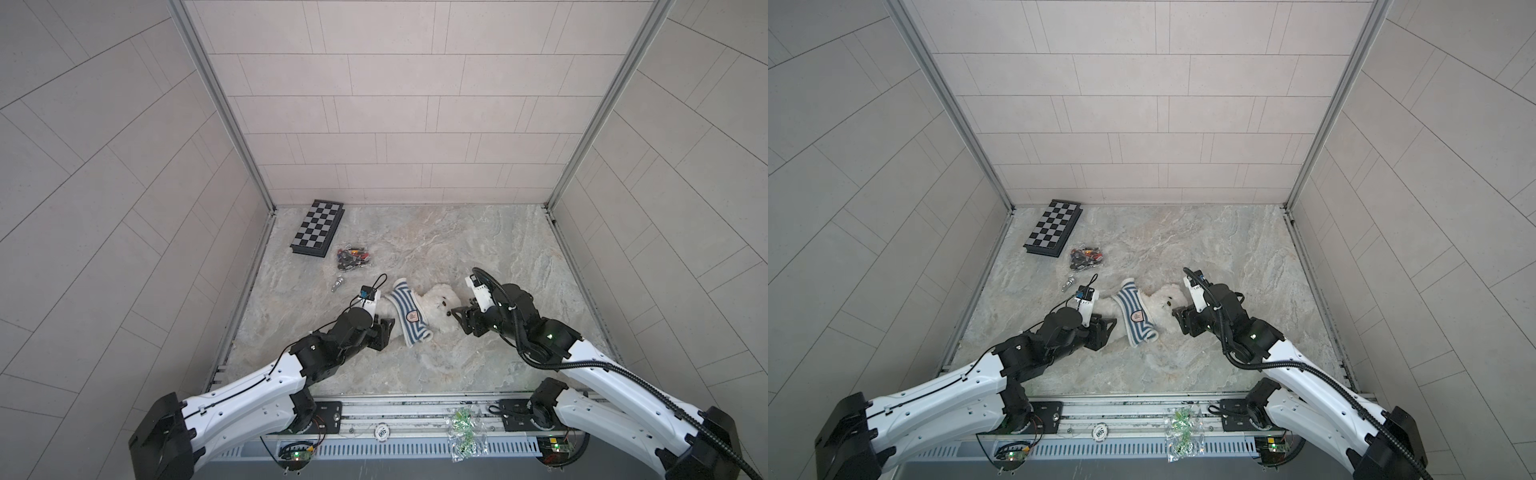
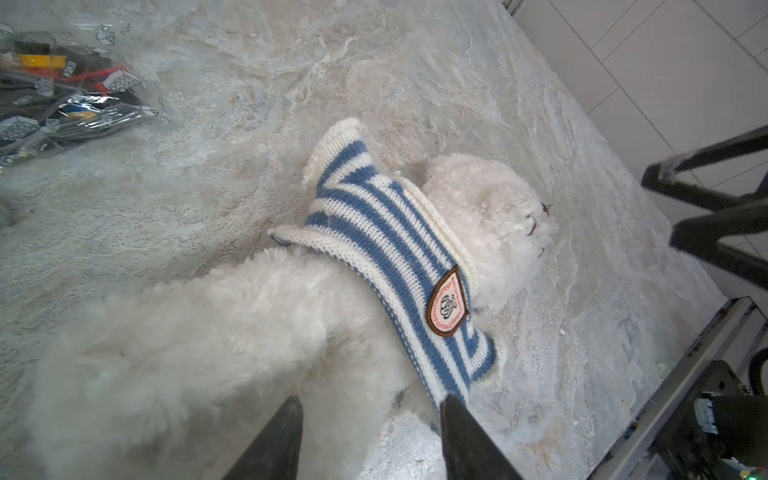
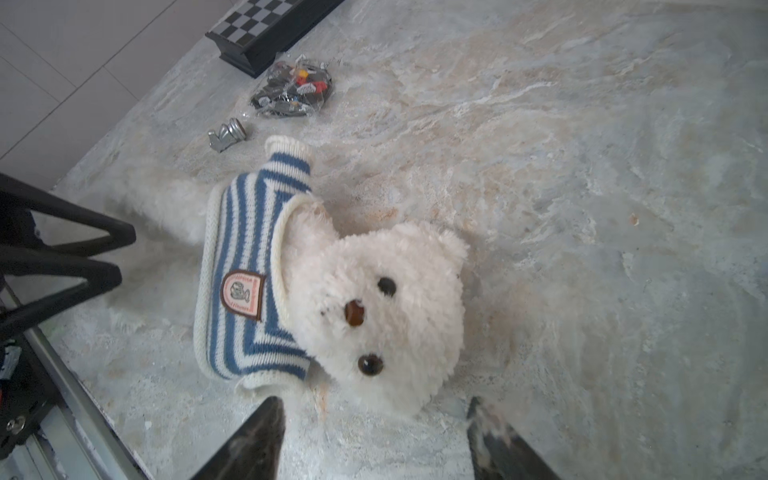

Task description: Dress the teddy bear

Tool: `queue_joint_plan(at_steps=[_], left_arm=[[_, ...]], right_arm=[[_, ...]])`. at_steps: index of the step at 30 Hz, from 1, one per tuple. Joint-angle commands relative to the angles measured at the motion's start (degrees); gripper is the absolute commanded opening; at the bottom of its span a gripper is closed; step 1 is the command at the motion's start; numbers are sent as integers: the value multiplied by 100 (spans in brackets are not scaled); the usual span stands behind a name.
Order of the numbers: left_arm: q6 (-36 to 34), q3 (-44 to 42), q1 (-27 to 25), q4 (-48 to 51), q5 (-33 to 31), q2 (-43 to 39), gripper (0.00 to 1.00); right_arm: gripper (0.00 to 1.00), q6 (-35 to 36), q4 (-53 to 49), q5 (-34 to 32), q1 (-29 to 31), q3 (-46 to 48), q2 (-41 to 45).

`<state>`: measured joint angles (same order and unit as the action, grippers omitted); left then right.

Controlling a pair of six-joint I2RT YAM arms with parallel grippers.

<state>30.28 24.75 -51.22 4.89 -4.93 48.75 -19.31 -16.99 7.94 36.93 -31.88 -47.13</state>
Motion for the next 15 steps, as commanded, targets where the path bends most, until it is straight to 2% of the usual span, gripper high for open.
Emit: queue_joint_plan(at_steps=[1, 7, 12, 15], left_arm=[[69, -162, -41, -266, 268, -215, 56], [-14, -204, -301, -285, 617, -484, 58], [74, -225, -375, -311, 904, -253, 60], [154, -259, -446, -457, 1008, 61, 61]], right_arm=[[73, -444, -144, -174, 116, 345, 56], [73, -574, 740, -160, 271, 778, -418], [73, -587, 2046, 94, 271, 1137, -1092], [73, -527, 2569, -1, 271, 1273, -1431]])
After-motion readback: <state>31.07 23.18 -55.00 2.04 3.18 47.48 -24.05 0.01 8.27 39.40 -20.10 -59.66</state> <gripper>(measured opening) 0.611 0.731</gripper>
